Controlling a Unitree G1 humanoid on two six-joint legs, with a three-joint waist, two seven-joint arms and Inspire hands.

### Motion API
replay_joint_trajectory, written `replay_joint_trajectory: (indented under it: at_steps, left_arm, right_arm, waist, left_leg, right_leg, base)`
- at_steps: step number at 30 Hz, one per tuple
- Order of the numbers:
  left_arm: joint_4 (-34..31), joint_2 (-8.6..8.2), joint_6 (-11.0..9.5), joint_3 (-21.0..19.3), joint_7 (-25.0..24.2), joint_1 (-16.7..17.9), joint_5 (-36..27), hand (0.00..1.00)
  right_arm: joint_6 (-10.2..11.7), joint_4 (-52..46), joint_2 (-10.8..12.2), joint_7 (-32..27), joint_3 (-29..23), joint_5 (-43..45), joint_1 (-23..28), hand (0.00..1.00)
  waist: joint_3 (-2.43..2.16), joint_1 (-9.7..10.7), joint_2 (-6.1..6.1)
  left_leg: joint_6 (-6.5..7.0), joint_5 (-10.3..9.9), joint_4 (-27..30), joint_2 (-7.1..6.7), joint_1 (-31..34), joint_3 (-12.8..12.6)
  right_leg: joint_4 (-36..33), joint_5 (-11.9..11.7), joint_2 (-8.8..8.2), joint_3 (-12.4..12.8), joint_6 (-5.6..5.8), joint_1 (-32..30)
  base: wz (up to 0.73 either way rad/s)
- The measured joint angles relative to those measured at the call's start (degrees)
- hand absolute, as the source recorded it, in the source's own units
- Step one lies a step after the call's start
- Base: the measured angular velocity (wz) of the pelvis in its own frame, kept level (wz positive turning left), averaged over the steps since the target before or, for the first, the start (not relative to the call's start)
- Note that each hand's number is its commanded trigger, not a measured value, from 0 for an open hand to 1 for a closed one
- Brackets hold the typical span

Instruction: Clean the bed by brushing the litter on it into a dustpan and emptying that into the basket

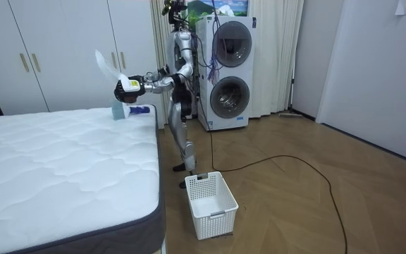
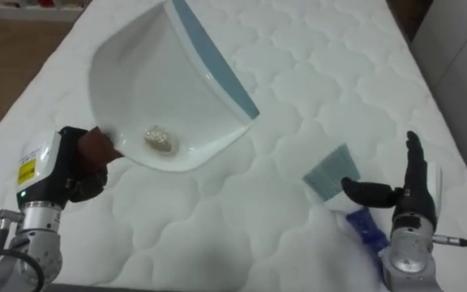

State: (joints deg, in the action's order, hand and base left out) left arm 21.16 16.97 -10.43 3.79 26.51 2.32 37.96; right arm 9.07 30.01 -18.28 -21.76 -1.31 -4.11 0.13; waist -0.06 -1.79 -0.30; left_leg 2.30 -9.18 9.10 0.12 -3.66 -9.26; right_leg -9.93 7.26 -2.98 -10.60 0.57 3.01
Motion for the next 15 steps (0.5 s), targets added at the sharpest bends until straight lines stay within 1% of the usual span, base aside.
replay_joint_trajectory:
  at_steps: [5,7,8,9,10,11,12,14,15]
  left_arm:
    - [-0.86,-0.04,0.00,-1.27,0.00,0.35,-0.06,1.00]
    - [-2.05,-0.02,-0.09,-1.69,0.00,0.59,-0.27,1.00]
    - [-2.56,-0.03,-0.20,-1.74,0.00,0.61,-0.29,1.00]
    - [-3.39,-0.02,-0.25,-1.75,0.00,0.75,-0.42,1.00]
    - [-3.68,-0.03,-0.36,-1.71,0.00,0.81,-0.71,1.00]
    - [-3.90,-0.03,-0.76,-1.68,0.00,0.82,-1.82,1.00]
    - [-3.93,-0.08,-0.88,-1.65,0.00,0.82,-2.68,1.00]
    - [-3.93,-0.24,-0.88,-1.64,0.00,1.05,-2.91,1.00]
    - [-3.94,-0.41,-0.88,-1.65,0.04,1.26,-2.91,1.00]
  right_arm:
    - [0.06,-0.03,0.03,-1.19,-0.01,-0.11,0.00,0.00]
    - [0.06,-0.33,0.06,-2.00,0.02,-0.09,0.19,0.00]
    - [0.06,-0.51,0.06,-2.66,0.00,-0.08,0.24,0.00]
    - [0.07,-1.01,0.06,-3.12,0.01,-0.07,0.25,0.00]
    - [0.07,-1.33,0.06,-3.24,0.01,-0.10,0.26,0.00]
    - [0.08,-2.13,0.08,-3.26,0.05,-0.09,0.28,0.00]
    - [0.09,-3.03,0.10,-3.28,0.08,-0.09,0.31,0.00]
    - [0.16,-4.60,0.16,-3.46,0.09,-0.08,0.74,0.00]
    - [0.17,-6.03,0.17,-3.61,0.09,-0.07,1.06,0.00]
  waist:
    - [0.01,0.00,-0.05]
    - [0.04,0.48,-0.13]
    - [-0.01,0.91,-0.22]
    - [-0.04,1.39,-0.38]
    - [-0.04,1.56,-0.38]
    - [-0.04,1.70,-0.47]
    - [-0.03,1.69,-0.55]
    - [0.01,1.49,-0.72]
    - [-0.06,1.34,-0.89]
  left_leg:
    - [-0.03,-0.07,0.17,-0.04,0.59,1.05]
    - [0.01,-0.14,0.69,-0.37,1.23,2.62]
    - [0.04,-0.15,0.77,-0.91,1.65,3.82]
    - [0.07,-0.14,1.17,-0.98,2.24,5.00]
    - [0.08,-0.14,1.54,-1.08,2.48,5.62]
    - [0.14,-0.09,1.84,-1.54,3.03,6.75]
    - [0.23,0.00,2.07,-1.90,3.33,8.14]
    - [0.23,0.00,2.57,-1.99,3.58,9.51]
    - [0.22,0.00,2.69,-2.02,3.80,10.22]
  right_leg:
    - [0.21,0.00,-0.01,-0.87,0.01,0.37]
    - [0.26,0.16,-0.21,-1.90,0.24,0.79]
    - [0.21,0.45,-0.42,-2.48,0.39,1.03]
    - [0.19,0.76,-0.58,-2.47,0.55,1.10]
    - [0.21,0.81,-0.62,-2.44,0.59,1.12]
    - [0.21,0.88,-0.70,-2.50,0.71,1.13]
    - [0.24,0.96,-0.74,-2.83,0.75,1.27]
    - [0.27,1.08,-0.74,-2.99,0.94,1.77]
    - [0.27,1.19,-0.72,-3.00,1.11,1.91]
  base:
    - [0.14]
    - [0.40]
    - [0.52]
    - [0.53]
    - [0.47]
    - [0.42]
    - [0.40]
    - [0.40]
    - [0.39]
